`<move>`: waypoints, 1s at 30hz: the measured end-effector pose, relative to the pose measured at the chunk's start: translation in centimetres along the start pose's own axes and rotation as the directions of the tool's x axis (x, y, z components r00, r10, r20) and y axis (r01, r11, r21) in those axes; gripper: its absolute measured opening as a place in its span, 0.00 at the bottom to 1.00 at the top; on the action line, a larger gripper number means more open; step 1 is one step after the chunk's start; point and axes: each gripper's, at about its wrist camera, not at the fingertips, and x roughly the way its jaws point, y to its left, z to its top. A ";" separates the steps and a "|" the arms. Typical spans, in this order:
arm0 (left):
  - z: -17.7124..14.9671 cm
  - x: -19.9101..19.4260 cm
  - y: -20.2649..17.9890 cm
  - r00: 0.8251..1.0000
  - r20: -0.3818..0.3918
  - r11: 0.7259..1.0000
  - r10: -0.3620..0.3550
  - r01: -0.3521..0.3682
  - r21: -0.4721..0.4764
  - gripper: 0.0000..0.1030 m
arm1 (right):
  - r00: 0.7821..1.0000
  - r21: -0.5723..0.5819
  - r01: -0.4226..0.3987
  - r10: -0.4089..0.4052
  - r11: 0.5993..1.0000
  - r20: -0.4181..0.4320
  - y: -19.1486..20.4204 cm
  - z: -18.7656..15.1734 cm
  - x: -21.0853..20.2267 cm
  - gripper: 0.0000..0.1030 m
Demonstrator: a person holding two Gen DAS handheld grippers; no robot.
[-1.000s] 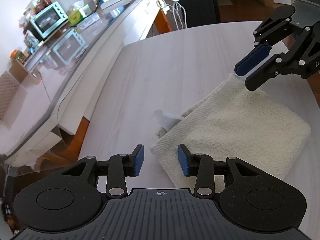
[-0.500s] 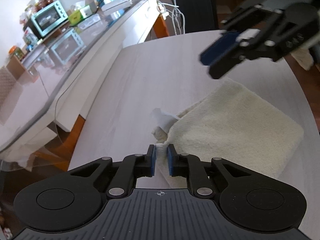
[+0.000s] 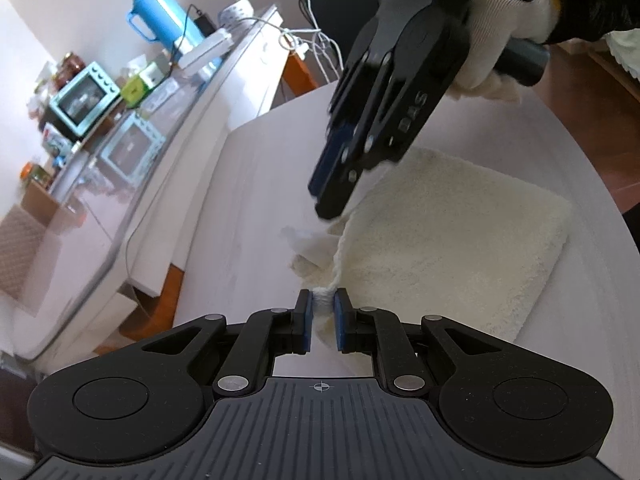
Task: Fold towel
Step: 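Grasp the folded towel edge with the left gripper and release it, then pull both open grippers back from the folded cream towel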
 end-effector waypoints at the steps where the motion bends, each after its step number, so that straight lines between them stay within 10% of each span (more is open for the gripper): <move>1: 0.1 0.1 0.0 1.000 0.002 1.000 0.003 -0.003 0.002 0.12 | 1.000 -0.005 -0.008 0.008 1.000 -0.008 0.1 0.0 0.2 0.27; 19: 1.5 4.1 2.2 0.999 -0.015 0.993 0.028 -0.030 -0.116 0.19 | 0.996 0.042 0.071 -0.073 0.997 0.047 -1.0 -1.5 -2.1 0.28; 30: 1.7 4.2 2.6 0.997 -0.008 0.984 0.077 -0.077 -0.159 0.58 | 0.995 -0.019 0.074 -0.073 0.997 0.060 0.7 -0.7 -2.1 0.29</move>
